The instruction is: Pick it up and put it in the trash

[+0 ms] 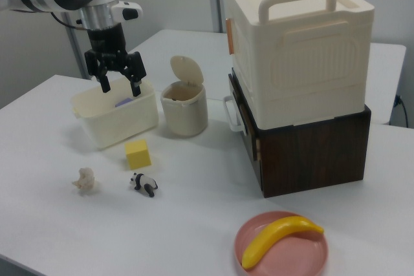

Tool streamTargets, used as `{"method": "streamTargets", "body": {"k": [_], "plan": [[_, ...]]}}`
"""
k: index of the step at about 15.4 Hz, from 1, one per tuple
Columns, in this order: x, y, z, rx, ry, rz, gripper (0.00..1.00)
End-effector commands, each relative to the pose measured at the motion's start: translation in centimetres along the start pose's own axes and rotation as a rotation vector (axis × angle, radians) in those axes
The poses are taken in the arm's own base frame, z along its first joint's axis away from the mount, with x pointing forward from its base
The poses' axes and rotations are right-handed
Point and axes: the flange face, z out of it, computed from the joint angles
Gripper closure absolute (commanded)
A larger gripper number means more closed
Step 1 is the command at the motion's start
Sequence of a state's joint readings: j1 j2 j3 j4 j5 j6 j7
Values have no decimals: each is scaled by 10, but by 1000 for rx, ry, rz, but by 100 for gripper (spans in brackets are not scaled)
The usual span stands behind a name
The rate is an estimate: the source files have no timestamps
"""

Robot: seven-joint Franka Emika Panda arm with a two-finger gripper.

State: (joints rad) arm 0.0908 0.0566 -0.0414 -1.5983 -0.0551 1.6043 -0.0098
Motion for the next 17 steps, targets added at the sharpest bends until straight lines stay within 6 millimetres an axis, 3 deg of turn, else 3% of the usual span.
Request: {"method": "streamTargets", "body": {"k": [1, 9, 12, 17], "plan": [[-10, -6, 9, 29, -47, -44, 0], [-13, -21, 34, 28, -93, -61, 0], [-19, -42, 58, 24, -142, -100, 0], [-29, -111, 123, 3, -156, -142, 0]]}}
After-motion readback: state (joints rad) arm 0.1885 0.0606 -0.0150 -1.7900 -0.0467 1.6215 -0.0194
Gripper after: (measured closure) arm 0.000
